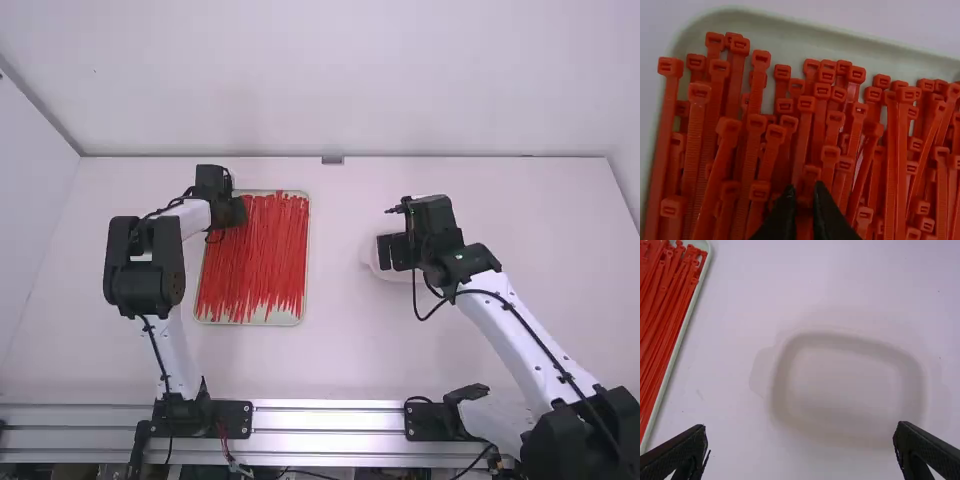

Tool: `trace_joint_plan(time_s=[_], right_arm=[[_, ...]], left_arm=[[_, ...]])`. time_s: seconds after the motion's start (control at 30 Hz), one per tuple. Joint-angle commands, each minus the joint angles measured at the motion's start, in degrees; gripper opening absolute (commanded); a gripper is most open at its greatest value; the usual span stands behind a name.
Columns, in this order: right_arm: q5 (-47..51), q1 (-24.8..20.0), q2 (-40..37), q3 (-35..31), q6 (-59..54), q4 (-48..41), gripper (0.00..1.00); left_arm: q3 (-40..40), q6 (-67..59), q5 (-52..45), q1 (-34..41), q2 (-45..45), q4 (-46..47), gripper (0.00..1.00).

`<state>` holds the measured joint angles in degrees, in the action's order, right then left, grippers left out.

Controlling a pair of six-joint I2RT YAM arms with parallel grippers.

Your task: Fasten the cable tie

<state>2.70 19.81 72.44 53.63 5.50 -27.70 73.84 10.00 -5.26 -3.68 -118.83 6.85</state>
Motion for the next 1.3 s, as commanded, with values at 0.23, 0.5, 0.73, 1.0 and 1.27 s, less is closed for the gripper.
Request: trace_joint_plan(time_s=[0.23,0.5,0.73,1.0,1.27], right_arm=[[-0.09,0.07,0.28,1.77,0.07,-0.17,0.99],[-0.09,0.07,0.28,1.77,0.11,-0.26,0.99],[-0.09,0.07,0.28,1.77,0.68,-0.20,0.99],[-0.09,0.15,0.28,1.77,0.68,-0.17,0.99],[-2.51,0.11,0.28,1.77,0.28,0.04,0.99]], left_arm=[[0.17,1.11,-0.55,0.35,0.24,-1.97,0.02],[2.75,2.69,-1.33,0.35,6.36,-1.09,0.02],[2.67,2.08,-1.33,1.49,18.12,3.54,0.02],[-5.66,-0.09,3.28,6.03,39.15,2.89,0.02],[-23.71,1.62,3.39,5.81,57.64,-6.45,0.02]])
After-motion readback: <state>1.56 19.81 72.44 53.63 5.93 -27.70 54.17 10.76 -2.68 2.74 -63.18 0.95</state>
